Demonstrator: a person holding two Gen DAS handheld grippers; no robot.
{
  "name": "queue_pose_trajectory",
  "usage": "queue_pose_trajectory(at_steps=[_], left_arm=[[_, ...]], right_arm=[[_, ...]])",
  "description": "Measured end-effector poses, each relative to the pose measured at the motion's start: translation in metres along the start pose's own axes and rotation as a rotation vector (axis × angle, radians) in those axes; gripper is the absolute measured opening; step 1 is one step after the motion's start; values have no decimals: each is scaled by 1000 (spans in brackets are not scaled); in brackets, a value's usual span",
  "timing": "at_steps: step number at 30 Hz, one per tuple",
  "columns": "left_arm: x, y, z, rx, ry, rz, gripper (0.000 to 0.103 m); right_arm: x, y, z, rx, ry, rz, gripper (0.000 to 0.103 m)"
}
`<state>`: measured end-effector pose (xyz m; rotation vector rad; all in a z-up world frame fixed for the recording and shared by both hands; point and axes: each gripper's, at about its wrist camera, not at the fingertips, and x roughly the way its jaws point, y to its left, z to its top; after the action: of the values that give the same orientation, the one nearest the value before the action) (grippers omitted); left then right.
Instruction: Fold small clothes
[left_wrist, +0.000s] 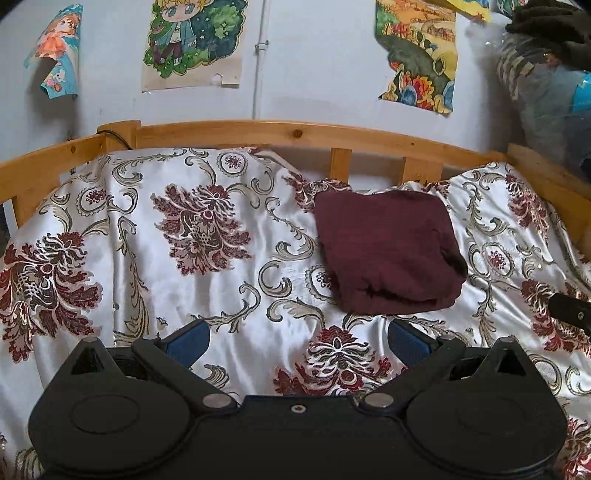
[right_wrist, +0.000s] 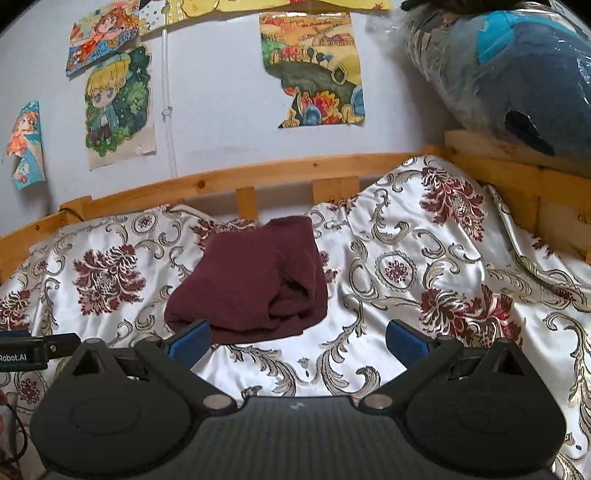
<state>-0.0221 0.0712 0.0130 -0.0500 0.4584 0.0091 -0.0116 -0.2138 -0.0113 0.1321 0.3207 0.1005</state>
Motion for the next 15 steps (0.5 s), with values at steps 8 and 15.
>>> queue_pose_trajectory(at_steps=[8,15], left_arm=[[-1,-7,-2,49,-7,-2,102],[0,-6,-1,46,0,1,102]], right_arm=[[1,0,0,3,5,-2,103],[1,-5,-1,18,4,0,103]])
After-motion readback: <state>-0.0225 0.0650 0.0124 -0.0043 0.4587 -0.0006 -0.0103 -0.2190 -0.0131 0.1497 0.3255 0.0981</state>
